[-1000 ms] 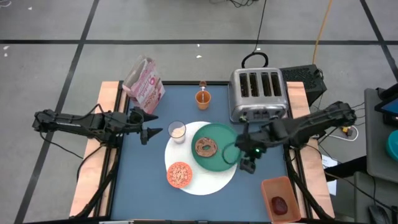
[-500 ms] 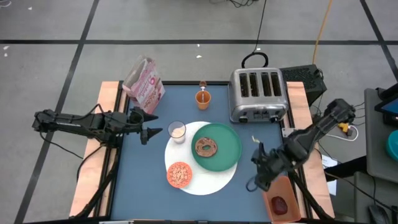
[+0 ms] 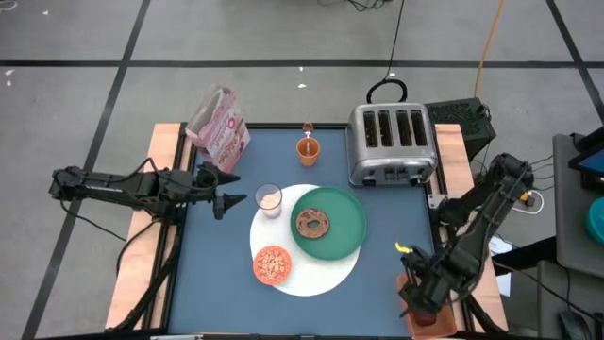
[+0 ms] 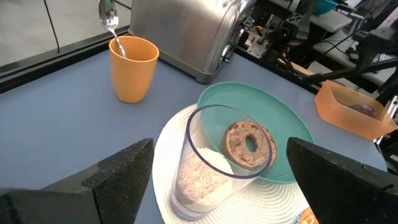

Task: Arrange a breakfast setting
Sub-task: Put the apple on the green plate

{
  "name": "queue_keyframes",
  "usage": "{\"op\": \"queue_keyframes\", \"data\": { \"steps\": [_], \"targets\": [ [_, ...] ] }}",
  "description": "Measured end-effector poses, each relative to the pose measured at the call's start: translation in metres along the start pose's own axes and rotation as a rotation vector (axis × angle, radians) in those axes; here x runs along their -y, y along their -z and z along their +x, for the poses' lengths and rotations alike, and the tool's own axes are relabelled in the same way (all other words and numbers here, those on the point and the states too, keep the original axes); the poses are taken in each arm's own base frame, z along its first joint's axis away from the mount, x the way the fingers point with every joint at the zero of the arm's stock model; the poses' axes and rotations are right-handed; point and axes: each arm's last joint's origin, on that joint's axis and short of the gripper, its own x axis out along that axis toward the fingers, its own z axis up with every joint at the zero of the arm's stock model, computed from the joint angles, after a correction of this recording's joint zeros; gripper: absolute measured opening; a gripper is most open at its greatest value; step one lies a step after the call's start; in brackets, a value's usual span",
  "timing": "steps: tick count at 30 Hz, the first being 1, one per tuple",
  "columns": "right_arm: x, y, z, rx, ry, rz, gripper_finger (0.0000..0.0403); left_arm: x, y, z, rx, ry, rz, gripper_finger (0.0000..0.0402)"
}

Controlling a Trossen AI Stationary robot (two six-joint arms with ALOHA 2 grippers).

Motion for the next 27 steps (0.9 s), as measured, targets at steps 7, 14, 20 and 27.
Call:
{"op": "queue_keyframes", "data": {
  "steps": [7, 14, 20, 27],
  "targets": [
    [-0.001, 0.025, 0.020, 0.016, 0.081, 0.078, 0.0325, 0.000, 0.000, 0.000, 0.000, 0.000, -0.001, 0.0370],
    [-0.007, 0.041, 0.041, 0.030, 0.119, 0.089, 0.0325, 0.000, 0.000, 0.000, 0.000, 0.000, -0.004, 0.0370],
    [-0.015, 0.048, 0.053, 0.018, 0.099, 0.076, 0.0325, 0.000, 0.000, 0.000, 0.000, 0.000, -0.004, 0.0370],
    [-0.019, 0.054, 0.072, 0.039, 0.146, 0.082, 0.0325, 0.000, 0.000, 0.000, 0.000, 0.000, -0.004, 0.0370]
  ]
}}
